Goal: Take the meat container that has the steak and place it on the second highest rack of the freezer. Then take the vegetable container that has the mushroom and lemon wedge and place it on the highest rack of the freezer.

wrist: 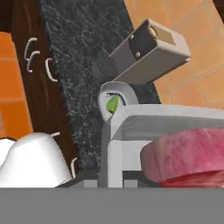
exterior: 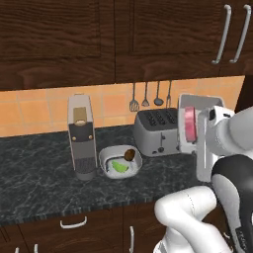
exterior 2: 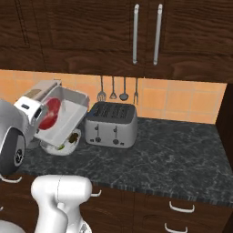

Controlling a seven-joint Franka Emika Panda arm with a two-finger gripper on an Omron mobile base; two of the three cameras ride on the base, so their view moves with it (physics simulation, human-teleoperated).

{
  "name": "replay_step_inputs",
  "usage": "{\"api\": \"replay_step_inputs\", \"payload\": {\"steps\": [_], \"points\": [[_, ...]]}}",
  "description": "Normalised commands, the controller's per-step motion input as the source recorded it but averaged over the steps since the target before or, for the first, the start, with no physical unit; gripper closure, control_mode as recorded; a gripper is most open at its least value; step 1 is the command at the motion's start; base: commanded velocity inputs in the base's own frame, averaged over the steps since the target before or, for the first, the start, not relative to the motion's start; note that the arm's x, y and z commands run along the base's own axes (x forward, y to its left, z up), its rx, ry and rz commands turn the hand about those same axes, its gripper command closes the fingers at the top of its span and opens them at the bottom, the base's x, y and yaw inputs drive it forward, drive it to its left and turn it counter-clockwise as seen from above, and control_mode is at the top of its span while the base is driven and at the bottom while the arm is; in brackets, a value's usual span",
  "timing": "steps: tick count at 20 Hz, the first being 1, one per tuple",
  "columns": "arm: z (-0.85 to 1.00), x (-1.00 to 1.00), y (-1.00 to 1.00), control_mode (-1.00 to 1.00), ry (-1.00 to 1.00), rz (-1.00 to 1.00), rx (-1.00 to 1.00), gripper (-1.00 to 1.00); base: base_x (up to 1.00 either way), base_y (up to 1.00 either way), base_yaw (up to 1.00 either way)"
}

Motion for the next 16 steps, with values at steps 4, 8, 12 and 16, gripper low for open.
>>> {"api": "replay_step_inputs", "payload": {"steps": [4,8,12,16], "points": [[-0.12,-0.06,0.26,-1.0,-0.03,0.19,-0.23,1.0,0.0,0.0,0.0],[0.0,0.0,-0.06,-1.0,0.01,0.16,-0.16,1.0,0.0,0.0,0.0],[0.0,-0.02,-0.37,-1.0,0.0,0.27,-0.06,1.0,0.0,0.0,0.0],[0.0,-0.44,-0.26,-1.0,-0.06,0.25,-0.12,1.0,0.0,0.0,0.0]]}}
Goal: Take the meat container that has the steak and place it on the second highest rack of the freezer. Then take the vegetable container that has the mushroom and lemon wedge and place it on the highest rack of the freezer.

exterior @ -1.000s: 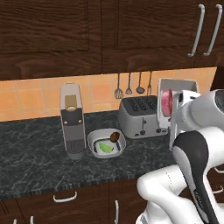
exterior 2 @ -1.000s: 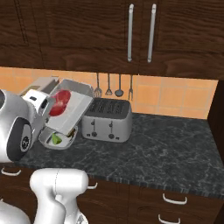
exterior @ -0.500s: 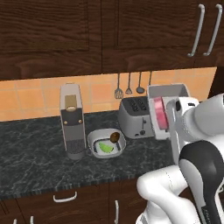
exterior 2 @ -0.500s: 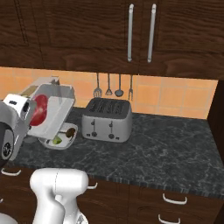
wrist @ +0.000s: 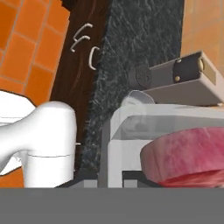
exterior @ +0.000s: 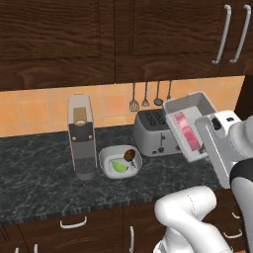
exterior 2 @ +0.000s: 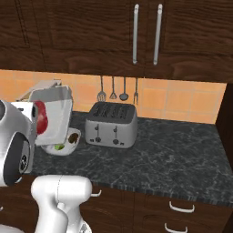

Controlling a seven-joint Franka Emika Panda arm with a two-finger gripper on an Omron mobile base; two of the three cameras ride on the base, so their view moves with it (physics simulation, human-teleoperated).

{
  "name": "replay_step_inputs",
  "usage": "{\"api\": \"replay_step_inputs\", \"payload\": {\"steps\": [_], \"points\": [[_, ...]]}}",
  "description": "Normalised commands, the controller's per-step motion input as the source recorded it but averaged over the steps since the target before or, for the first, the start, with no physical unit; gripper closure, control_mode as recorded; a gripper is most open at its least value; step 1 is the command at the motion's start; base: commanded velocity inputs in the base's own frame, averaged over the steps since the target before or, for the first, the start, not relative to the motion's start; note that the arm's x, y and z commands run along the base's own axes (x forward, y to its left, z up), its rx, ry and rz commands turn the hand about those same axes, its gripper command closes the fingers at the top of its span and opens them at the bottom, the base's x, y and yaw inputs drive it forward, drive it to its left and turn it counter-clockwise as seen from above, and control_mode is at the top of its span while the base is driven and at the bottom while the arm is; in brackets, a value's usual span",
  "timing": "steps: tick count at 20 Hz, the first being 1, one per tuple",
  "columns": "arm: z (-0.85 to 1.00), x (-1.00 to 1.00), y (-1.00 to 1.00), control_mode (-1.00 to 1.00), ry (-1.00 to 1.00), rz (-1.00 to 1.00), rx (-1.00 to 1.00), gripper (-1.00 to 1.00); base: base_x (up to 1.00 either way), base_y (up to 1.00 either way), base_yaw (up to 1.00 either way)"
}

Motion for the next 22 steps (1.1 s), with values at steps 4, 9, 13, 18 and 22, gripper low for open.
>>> {"api": "replay_step_inputs", "payload": {"steps": [4,9,13,18,22], "points": [[0.0,-0.45,-0.02,-1.0,-0.16,0.04,-0.17,1.0,0.0,0.0,0.0],[0.0,-0.02,0.0,1.0,-0.03,0.0,-0.03,1.0,0.0,-0.01,-0.14],[0.0,0.0,0.0,1.0,0.0,0.0,0.0,1.0,-0.06,-0.28,-0.45],[0.0,0.0,0.0,1.0,0.0,0.0,0.0,1.0,-0.37,-0.51,-0.48],[0.0,0.0,0.0,1.0,0.0,0.0,0.0,1.0,-0.66,-0.6,-0.4]]}}
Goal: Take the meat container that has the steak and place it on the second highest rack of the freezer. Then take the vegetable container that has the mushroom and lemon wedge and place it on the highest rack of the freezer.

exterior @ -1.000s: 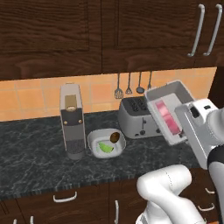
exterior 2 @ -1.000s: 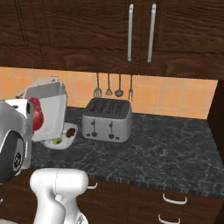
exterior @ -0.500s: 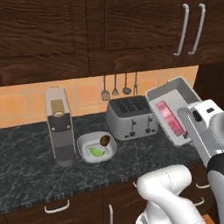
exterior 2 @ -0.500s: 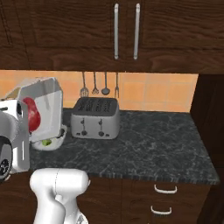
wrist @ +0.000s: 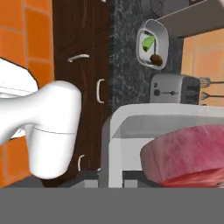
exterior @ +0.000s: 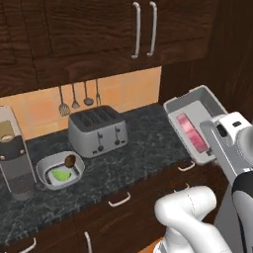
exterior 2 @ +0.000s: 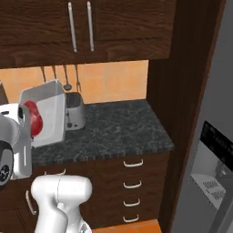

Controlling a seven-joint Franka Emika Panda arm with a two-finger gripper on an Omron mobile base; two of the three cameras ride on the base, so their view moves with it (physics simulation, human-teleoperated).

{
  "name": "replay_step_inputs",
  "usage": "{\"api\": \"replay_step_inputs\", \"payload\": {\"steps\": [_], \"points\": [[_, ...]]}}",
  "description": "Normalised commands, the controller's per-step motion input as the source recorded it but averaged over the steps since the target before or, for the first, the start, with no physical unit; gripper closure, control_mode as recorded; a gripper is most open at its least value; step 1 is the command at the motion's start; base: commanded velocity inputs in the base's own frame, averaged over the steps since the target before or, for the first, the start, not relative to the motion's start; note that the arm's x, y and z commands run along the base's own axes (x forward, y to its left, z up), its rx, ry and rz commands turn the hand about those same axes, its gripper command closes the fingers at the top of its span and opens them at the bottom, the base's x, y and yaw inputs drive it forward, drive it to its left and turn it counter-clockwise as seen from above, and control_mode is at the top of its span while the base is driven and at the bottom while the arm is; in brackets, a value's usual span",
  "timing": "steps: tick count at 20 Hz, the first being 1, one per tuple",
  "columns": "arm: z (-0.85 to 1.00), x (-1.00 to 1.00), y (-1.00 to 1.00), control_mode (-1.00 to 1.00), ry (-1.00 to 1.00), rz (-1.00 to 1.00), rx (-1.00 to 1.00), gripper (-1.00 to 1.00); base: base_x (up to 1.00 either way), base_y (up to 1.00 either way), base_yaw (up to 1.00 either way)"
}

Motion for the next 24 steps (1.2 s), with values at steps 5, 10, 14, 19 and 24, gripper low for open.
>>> {"api": "replay_step_inputs", "payload": {"steps": [5,10,14,19,24], "points": [[0.0,0.0,0.0,1.0,0.0,0.0,0.0,1.0,-0.86,-0.68,-0.23],[0.0,0.0,0.0,1.0,0.0,0.0,0.0,1.0,-0.38,-0.72,-0.3],[0.0,0.0,0.0,1.0,0.0,0.0,0.0,1.0,0.0,-0.38,-0.71],[0.0,0.0,0.0,1.0,0.0,0.0,0.0,1.0,-0.01,-0.07,-0.91],[0.0,0.0,0.0,1.0,0.0,0.0,0.0,1.0,-0.01,0.0,-0.96]]}}
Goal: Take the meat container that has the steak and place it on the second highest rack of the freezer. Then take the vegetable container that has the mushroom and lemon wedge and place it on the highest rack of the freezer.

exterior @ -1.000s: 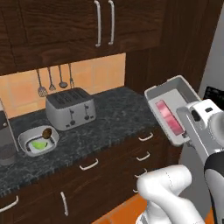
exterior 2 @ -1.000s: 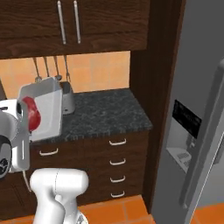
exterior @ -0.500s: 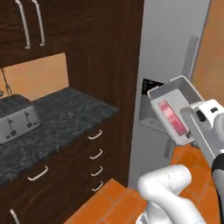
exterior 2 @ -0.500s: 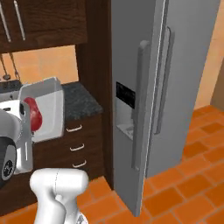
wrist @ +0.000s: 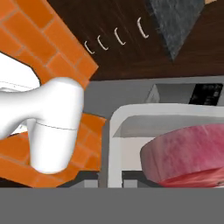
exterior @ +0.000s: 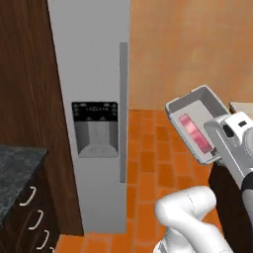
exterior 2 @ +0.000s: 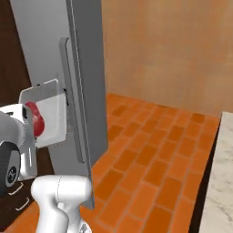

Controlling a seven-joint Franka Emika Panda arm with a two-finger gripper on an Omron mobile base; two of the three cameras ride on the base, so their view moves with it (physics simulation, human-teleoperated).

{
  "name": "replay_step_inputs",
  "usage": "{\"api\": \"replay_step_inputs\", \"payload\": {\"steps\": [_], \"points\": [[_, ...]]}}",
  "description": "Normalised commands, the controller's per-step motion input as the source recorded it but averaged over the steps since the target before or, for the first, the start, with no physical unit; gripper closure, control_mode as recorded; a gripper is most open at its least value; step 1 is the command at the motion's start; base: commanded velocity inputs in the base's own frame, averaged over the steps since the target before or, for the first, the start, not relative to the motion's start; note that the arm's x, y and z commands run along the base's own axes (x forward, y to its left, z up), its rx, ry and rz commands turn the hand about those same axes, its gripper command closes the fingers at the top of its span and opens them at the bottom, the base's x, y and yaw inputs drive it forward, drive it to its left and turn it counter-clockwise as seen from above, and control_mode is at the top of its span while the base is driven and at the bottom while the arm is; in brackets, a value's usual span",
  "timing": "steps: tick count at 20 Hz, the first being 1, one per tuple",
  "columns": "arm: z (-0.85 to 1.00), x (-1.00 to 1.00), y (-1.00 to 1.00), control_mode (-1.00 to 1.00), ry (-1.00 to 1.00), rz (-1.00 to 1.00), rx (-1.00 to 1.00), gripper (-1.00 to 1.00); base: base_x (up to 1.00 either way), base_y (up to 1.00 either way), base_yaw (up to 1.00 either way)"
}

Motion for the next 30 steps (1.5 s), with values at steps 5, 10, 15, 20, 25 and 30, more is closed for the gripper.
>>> {"api": "replay_step_inputs", "payload": {"steps": [5,10,15,20,25,30], "points": [[0.0,0.0,0.0,1.0,0.0,0.0,0.0,1.0,0.03,0.0,-0.78],[0.0,0.0,0.0,1.0,0.0,0.0,0.0,1.0,0.53,-0.07,-0.29],[0.0,0.0,0.0,1.0,0.0,0.0,0.0,1.0,0.67,-0.59,-0.03],[0.0,0.0,0.0,1.0,0.0,0.0,0.0,1.0,0.58,-0.54,0.0],[0.0,0.0,0.0,1.0,0.0,0.0,0.0,1.0,0.98,-0.11,0.0],[0.0,0.0,0.0,1.0,0.0,0.0,0.0,1.0,1.0,-0.11,0.16]]}}
